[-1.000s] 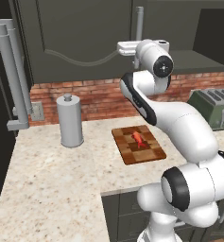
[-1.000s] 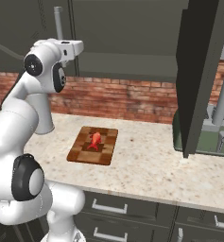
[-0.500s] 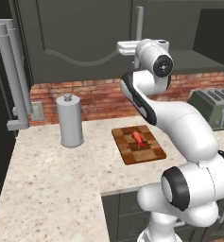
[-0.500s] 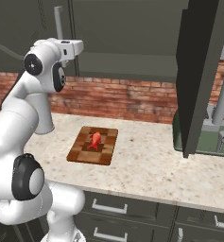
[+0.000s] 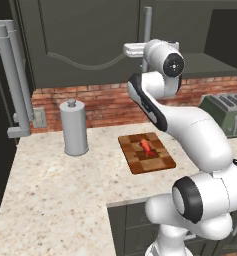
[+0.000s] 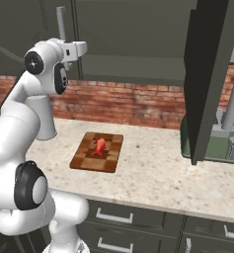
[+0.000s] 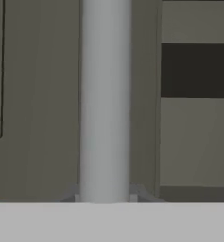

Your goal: Open the cabinet, retrieve the rolling pin, and place it next to the meat on the cutting board to prepare for tenderizing.

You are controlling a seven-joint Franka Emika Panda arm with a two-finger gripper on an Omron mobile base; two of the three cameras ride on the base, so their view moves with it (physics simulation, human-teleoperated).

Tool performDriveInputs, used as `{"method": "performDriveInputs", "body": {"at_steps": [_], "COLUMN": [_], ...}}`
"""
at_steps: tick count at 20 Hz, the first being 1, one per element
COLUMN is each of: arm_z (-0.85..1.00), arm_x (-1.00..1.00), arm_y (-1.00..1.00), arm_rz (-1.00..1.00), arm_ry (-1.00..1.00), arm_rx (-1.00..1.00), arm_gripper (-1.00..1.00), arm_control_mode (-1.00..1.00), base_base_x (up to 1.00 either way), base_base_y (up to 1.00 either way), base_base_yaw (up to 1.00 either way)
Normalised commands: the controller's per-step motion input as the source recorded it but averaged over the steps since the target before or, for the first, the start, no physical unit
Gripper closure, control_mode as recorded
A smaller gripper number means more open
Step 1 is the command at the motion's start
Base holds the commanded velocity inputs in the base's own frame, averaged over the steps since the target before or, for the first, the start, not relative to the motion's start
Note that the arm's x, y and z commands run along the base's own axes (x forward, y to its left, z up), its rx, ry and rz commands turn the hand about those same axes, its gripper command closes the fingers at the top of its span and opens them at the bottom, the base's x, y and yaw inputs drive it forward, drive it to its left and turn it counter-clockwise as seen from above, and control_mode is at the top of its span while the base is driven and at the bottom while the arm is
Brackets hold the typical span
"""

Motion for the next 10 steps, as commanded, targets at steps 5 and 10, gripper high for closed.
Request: {"method": "performDriveInputs", "body": {"at_steps": [5, 10], "arm_z": [-0.02, -0.09], "arm_x": [-0.02, -0.36], "arm_y": [0.09, 0.51], "arm_rz": [0.04, 0.05], "arm_ry": [0.0, 0.0], "arm_rx": [0.0, 0.0], "arm_gripper": [1.0, 1.0], "arm_control_mode": [-1.0, -1.0], "base_base_x": [0.0, 0.0], "base_base_y": [0.0, 0.0], "base_base_yaw": [0.0, 0.0]}}
